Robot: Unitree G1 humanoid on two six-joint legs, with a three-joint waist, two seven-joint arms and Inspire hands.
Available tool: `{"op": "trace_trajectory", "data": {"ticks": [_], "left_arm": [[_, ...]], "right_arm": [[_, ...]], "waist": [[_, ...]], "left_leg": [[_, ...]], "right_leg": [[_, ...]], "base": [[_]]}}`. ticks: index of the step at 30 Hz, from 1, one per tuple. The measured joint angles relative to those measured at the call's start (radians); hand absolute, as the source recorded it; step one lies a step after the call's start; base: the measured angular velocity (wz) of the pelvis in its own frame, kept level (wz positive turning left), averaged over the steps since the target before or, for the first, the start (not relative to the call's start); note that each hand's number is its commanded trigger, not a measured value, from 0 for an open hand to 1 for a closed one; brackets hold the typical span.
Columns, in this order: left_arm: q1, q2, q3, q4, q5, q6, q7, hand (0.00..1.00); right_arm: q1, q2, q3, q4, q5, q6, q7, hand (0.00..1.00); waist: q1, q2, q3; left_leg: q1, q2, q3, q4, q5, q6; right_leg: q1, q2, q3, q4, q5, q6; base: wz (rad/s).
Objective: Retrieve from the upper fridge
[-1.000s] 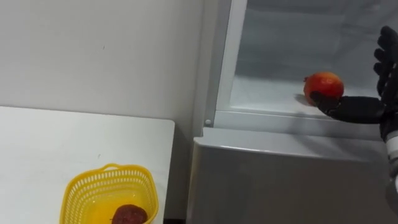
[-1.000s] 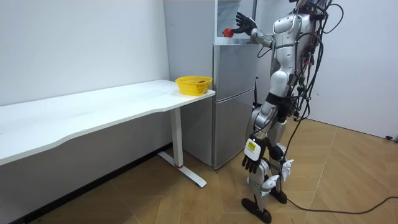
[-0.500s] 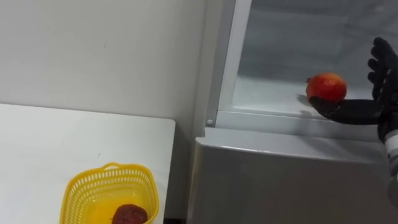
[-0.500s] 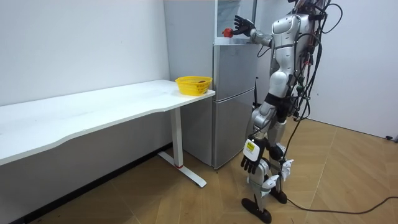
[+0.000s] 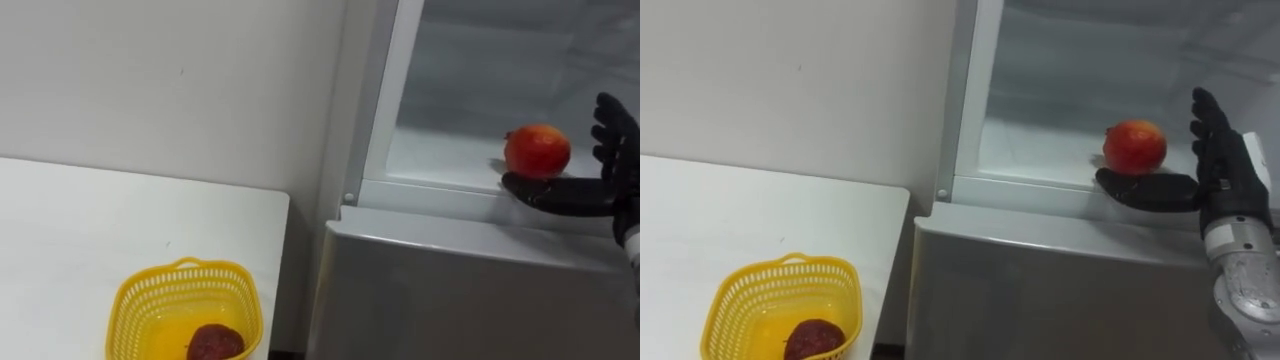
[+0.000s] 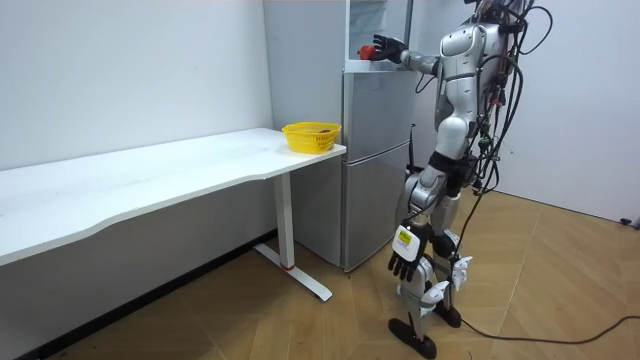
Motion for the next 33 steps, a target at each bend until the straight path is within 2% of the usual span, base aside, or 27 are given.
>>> {"op": "trace_trajectory", "data": {"ticks": [7, 24, 33], "left_arm": [[0.018, 0.002, 0.001, -0.024, 0.000, 0.006, -0.006, 0.00], [0.030, 0.002, 0.001, -0.024, 0.001, 0.030, -0.006, 0.00], [0.032, 0.002, 0.001, -0.026, 0.002, 0.042, 0.002, 0.00]], "right_arm": [[0.000, 0.000, 0.000, 0.003, 0.001, 0.001, 0.019, 0.00], [-0.003, 0.000, 0.000, 0.044, 0.087, 0.005, 0.020, 0.00], [-0.028, -0.001, 0.000, 0.078, 0.087, 0.006, 0.042, 0.00]], "waist": [[0.000, 0.008, 0.0045], [0.023, -0.002, -0.0010], [0.023, -0.001, 0.0006]], "left_leg": [[-0.003, -0.001, -0.011, 0.000, 0.000, -0.001], [-0.002, -0.002, -0.016, 0.003, 0.000, -0.001], [-0.004, -0.003, -0.016, 0.004, 0.000, -0.001]], "right_leg": [[0.001, 0.001, -0.003, 0.000, 0.000, 0.000], [0.007, 0.001, -0.006, 0.000, 0.000, 0.000], [0.005, 0.001, -0.004, 0.000, 0.000, 0.000]], "base": [[0.02], [0.00], [0.00]]}}
